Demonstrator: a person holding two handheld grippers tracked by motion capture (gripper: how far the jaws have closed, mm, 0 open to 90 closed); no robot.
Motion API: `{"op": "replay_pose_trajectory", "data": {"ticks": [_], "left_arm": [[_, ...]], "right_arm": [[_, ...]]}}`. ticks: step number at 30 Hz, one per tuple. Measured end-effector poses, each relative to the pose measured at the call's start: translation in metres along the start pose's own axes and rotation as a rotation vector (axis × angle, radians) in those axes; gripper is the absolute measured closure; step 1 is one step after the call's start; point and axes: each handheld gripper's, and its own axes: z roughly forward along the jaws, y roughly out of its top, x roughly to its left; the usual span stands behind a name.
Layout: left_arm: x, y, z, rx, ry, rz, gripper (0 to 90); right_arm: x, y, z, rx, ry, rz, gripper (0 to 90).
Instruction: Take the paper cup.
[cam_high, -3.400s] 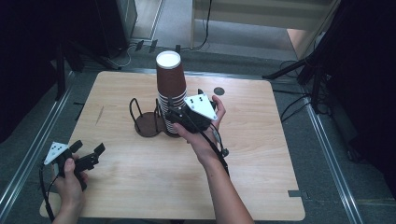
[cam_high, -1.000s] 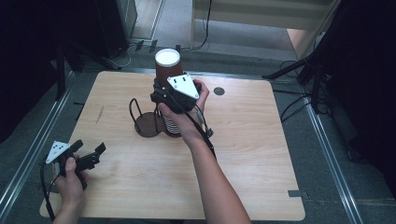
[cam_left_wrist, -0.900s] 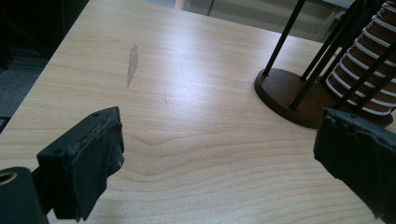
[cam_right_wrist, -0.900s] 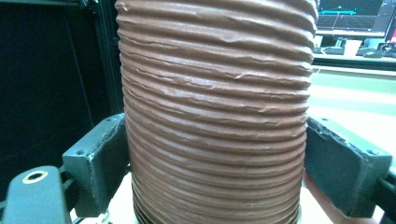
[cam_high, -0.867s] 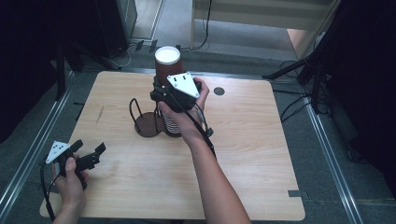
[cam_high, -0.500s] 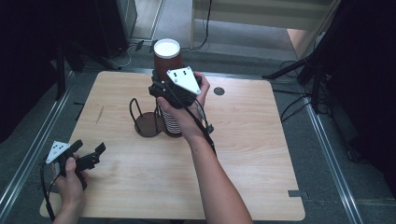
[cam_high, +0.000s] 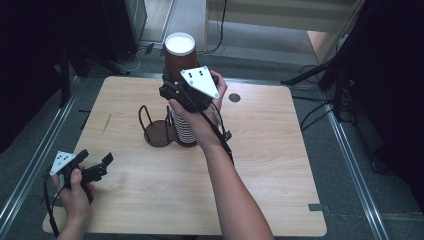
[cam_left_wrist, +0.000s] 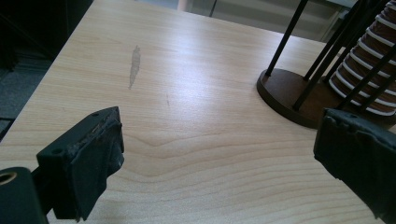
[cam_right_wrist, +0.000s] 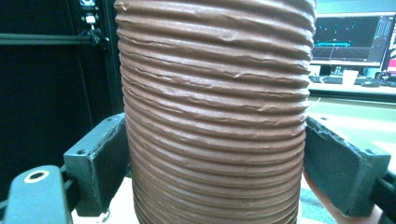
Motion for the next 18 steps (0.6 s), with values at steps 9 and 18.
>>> {"op": "replay_pose_trajectory", "data": {"ticks": [9, 18], "left_arm": [[0.0, 0.0, 0.0, -0.001, 0.0, -0.002, 2.3], [0.0, 0.0, 0.0, 0.0, 0.0, -0.002, 2.3]], "right_arm": [[-0.001, 0.016, -0.005, -0.04, 0.01, 0.02, 13.2], [-0.007, 0.031, -0.013, -0.07, 0.003, 0.012, 13.2]]}}
